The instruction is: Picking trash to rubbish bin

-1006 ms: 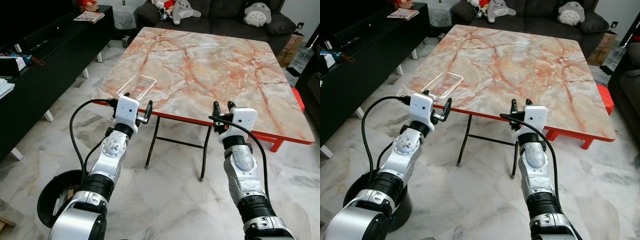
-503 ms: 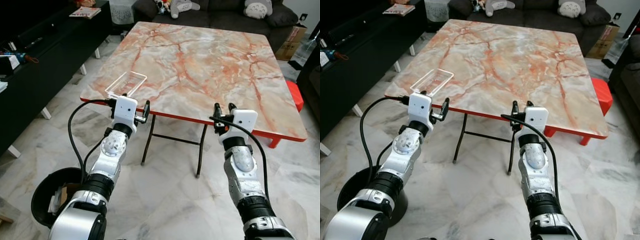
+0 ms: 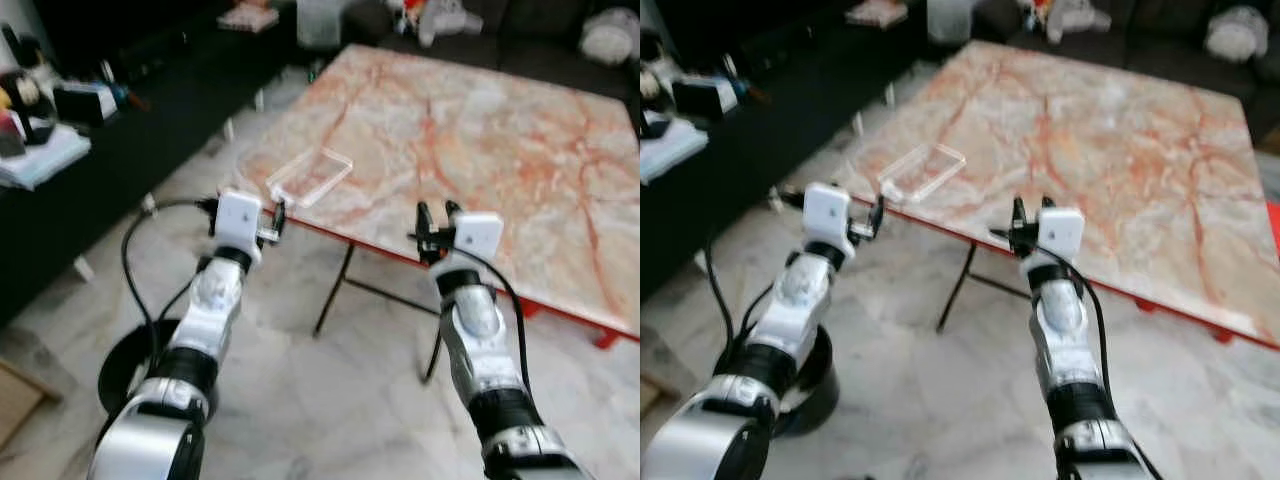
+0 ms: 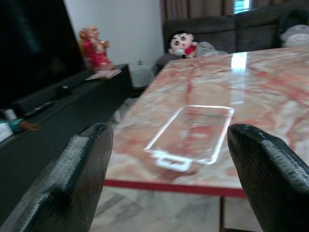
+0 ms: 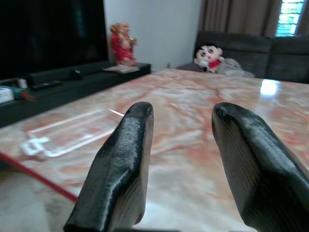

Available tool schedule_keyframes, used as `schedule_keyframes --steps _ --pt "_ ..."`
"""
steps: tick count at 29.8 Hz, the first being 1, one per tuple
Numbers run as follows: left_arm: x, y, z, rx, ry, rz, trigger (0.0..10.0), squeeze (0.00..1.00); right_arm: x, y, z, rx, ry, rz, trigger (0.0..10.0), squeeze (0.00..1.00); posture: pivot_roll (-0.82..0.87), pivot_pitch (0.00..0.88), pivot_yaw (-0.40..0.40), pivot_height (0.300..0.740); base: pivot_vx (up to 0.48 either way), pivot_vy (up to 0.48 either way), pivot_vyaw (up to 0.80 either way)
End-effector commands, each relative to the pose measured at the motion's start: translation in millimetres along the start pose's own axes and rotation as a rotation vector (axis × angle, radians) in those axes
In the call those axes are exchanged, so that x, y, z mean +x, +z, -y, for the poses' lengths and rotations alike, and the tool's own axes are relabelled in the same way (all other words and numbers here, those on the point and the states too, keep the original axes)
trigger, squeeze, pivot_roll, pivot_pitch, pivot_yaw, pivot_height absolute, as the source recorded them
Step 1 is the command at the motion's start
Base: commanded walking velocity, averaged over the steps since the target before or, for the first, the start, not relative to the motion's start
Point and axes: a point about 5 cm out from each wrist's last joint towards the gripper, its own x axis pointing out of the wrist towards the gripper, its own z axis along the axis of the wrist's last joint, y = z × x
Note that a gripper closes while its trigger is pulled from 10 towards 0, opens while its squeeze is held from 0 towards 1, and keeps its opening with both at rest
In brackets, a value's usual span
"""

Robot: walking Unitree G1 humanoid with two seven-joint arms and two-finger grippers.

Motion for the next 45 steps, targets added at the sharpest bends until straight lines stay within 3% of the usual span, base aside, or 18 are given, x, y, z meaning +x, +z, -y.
schedule_keyframes --steps 1,7,32,42,45 --pt "1.6 1.3 3.8 0.008 -0.009 -0.001 10.0 0.00 -0.3 -0.6 1.3 -0.006 -0.001 -0.005 10.0 0.00 0.17 0.071 -0.059 0.740 0.311 0.000 0.00" --pt "1.4 1.2 3.2 0.009 -0.007 -0.001 10.0 0.00 1.2 0.0 -0.9 0.022 -0.002 0.000 10.0 0.00 0.18 0.066 -0.061 0.740 0.313 0.000 0.66" --pt "2.4 2.1 7.8 0.008 -0.036 0.005 10.0 0.00 0.8 -1.0 0.8 0.037 -0.015 0.005 10.0 0.00 0.18 0.033 -0.059 0.740 0.313 0.000 0.00" --pt "3.6 3.7 8.0 0.005 -0.034 0.010 10.0 0.00 0.1 2.2 -4.2 -0.012 0.033 0.032 10.0 0.00 0.18 0.045 -0.060 0.740 0.313 0.000 0.32" --pt "3.4 3.4 8.2 0.005 -0.033 0.008 10.0 0.00 -0.4 0.5 -0.9 0.030 -0.002 0.023 10.0 0.00 0.18 0.052 -0.060 0.740 0.314 0.000 0.27"
